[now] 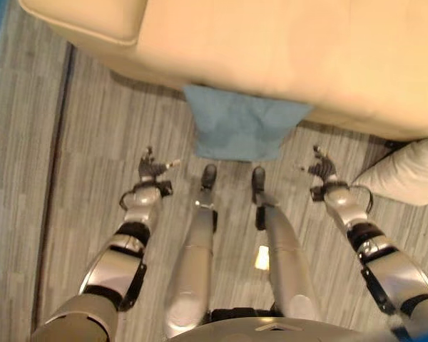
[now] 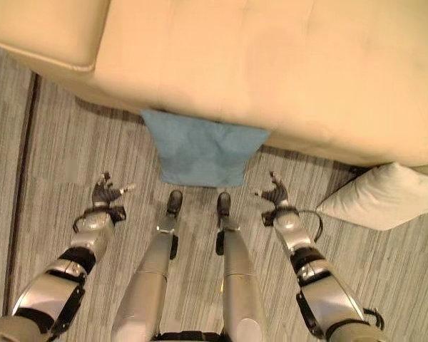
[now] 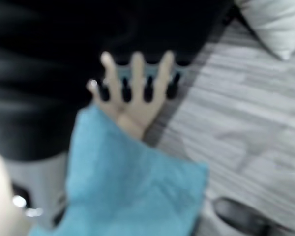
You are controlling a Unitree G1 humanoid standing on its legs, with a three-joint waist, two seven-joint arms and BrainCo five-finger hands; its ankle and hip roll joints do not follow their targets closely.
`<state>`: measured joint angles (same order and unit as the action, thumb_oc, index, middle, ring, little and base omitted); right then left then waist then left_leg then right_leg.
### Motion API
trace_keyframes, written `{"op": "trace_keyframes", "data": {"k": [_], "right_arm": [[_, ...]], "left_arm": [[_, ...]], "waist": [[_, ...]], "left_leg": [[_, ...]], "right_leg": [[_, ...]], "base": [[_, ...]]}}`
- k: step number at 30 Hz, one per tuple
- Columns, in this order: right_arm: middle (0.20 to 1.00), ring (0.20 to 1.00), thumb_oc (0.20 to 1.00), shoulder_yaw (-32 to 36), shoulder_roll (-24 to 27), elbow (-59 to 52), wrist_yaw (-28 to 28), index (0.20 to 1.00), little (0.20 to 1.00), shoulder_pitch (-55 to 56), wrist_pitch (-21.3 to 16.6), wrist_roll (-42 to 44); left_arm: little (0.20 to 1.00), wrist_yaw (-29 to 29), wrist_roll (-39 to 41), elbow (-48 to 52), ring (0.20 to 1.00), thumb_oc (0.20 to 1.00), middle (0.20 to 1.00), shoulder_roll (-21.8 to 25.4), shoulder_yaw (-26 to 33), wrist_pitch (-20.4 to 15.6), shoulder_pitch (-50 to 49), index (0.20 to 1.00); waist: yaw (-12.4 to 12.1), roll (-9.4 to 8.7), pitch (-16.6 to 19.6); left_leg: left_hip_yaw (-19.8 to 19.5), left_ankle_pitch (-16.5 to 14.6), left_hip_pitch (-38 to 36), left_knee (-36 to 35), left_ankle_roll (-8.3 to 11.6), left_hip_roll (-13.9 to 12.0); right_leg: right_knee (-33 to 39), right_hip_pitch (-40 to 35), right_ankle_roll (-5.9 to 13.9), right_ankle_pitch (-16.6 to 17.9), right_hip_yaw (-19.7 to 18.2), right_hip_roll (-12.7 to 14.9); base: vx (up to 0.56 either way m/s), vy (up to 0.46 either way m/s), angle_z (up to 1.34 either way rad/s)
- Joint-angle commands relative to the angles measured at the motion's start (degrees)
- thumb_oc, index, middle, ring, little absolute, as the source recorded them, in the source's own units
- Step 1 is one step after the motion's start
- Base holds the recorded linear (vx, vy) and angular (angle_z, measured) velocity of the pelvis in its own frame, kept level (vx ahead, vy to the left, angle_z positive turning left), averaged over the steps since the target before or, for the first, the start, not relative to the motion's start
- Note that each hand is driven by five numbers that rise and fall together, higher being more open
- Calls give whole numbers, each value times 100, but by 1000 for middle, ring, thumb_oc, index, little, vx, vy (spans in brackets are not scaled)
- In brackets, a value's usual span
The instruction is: Pick up all the scattered cushions and arrange them neatly on the sofa.
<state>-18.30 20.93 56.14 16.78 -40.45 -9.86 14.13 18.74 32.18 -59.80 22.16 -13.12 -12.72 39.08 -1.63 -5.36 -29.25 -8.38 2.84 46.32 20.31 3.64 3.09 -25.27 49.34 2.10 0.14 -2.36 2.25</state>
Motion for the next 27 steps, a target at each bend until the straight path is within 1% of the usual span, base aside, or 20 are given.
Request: {"op": "trace_keyframes", "data": {"k": [1, 2, 3, 4, 5, 6, 7, 9, 11, 12, 15, 17, 21, 22, 27], "right_arm": [[1000, 1000, 1000, 11, 225, -57, 321, 1000, 1000, 348, -225, 315], [1000, 1000, 1000, -15, 280, -121, 398, 1000, 1000, 117, -229, 344], [1000, 1000, 1000, -15, 299, -133, 461, 1000, 1000, -13, -245, 367], [1000, 1000, 1000, -66, 388, -84, 617, 1000, 1000, -366, -264, 401], [1000, 1000, 1000, -65, 388, -77, 616, 1000, 1000, -378, -265, 402], [1000, 1000, 1000, -115, 537, -506, 858, 1000, 1000, -709, -275, 273], [1000, 1000, 1000, -113, 536, -509, 860, 1000, 1000, -712, -272, 271], [1000, 1000, 1000, -122, 662, -819, 971, 1000, 1000, -835, -245, 214], [1000, 1000, 1000, -143, 767, -1104, 940, 1000, 1000, -873, -334, 233], [1000, 1000, 1000, -142, 768, -1102, 937, 1000, 1000, -875, -336, 235], [1000, 1000, 1000, -275, 978, -1035, 859, 1000, 1000, -1277, -380, 449], [1000, 1000, 1000, -328, 1031, -1102, 893, 1000, 1000, -1423, -368, 456], [1000, 1000, 1000, -328, 1030, -1102, 893, 1000, 1000, -1423, -368, 456], [1000, 1000, 1000, -402, 1231, -1178, 921, 1000, 1000, -1764, -343, 514], [1000, 1000, 1000, -560, 1344, -1186, 775, 1000, 1000, -1980, -395, 676]], "left_arm": [[1000, 141, 160, 60, 1000, 1000, 1000, 254, 95, -158, -331, 1000], [1000, 166, 153, 88, 1000, 1000, 1000, 324, 15, -110, -120, 1000], [1000, 155, 195, 81, 1000, 1000, 1000, 351, -34, -90, 15, 1000], [1000, 169, 214, 51, 1000, 1000, 1000, 506, -169, -64, 390, 1000], [1000, 165, 217, 42, 1000, 1000, 1000, 508, -170, -65, 404, 1000], [1000, 243, 278, 291, 1000, 1000, 1000, 693, -268, -29, 859, 1000], [1000, 244, 278, 290, 1000, 1000, 1000, 695, -268, -28, 864, 1000], [1000, 289, 338, 408, 1000, 1000, 1000, 790, -329, -19, 1119, 1000], [1000, 329, 251, 682, 1000, 1000, 1000, 933, -471, -22, 1404, 1000], [1000, 331, 250, 682, 1000, 1000, 1000, 933, -473, -21, 1406, 1000], [1000, 391, 166, 705, 1000, 1000, 1000, 1111, -772, -1, 1998, 1000], [1000, 458, 115, 749, 1000, 1000, 1000, 1171, -859, 38, 2161, 1000], [1000, 458, 115, 749, 1000, 1000, 1000, 1171, -860, 38, 2162, 1000], [1000, 634, -34, 764, 1000, 1000, 1000, 1272, -1020, 104, 2564, 1000], [1000, 614, -10, 738, 1000, 1000, 1000, 1341, -1153, 108, 2792, 1000]], "waist": [[56, 51, 327], [90, 105, 291], [113, 124, 280], [176, 144, 209], [175, 142, 214], [322, 124, 67], [321, 124, 75], [405, 95, 20], [485, 94, -34], [483, 93, -25], [560, 117, -42], [579, 116, -36], [579, 115, -34], [614, 141, -49], [591, 160, 6]], "left_leg": [[119, -618, 225, 871, -160, 135], [103, -854, 444, 1076, -165, 113], [98, -891, 624, 1169, -170, 118], [105, -931, 963, 1347, -175, 119], [107, -935, 984, 1361, -175, 119], [106, -1015, 1572, 1667, -220, 114], [107, -1019, 1591, 1679, -220, 114], [130, -1067, 1870, 1832, -219, 86], [174, -1127, 2282, 2030, -272, 142], [176, -1129, 2298, 2037, -272, 141], [240, -1161, 2829, 2251, -318, 188], [278, -1161, 2989, 2300, -323, 192], [278, -1162, 2993, 2301, -323, 192], [343, -1147, 3489, 2526, -328, 209], [361, -1145, 3774, 2680, -330, 213]], "right_leg": [[221, -185, 413, 253, -147, 252], [10, 54, 402, 31, -170, 226], [-78, 237, 397, 5, -177, 216], [-262, 597, 392, -24, -241, 205], [-274, 619, 393, -29, -243, 204], [-532, 1203, 391, -48, -340, 148], [-543, 1223, 392, -52, -341, 147], [-635, 1490, 389, -67, -379, 141], [-749, 1928, 407, -46, -452, 57], [-754, 1944, 407, -47, -454, 56], [-863, 2498, 448, 22, -526, -11], [-893, 2652, 461, 47, -550, -46], [-894, 2656, 461, 47, -550, -46], [-1066, 3122, 466, 83, -530, -82], [-1249, 3448, 433, 60, -530, -146]], "base": [[73, 22, 6], [89, 17, 4], [99, 32, 7], [22, 26, 3], [64, 69, -1], [56, 54, -11], [69, 59, -14], [30, 24, -16], [28, 43, -8], [28, 28, -10], [31, 36, -15], [9, 21, -10], [7, -6, -10], [34, -48, 7], [9, -16, 3]]}}
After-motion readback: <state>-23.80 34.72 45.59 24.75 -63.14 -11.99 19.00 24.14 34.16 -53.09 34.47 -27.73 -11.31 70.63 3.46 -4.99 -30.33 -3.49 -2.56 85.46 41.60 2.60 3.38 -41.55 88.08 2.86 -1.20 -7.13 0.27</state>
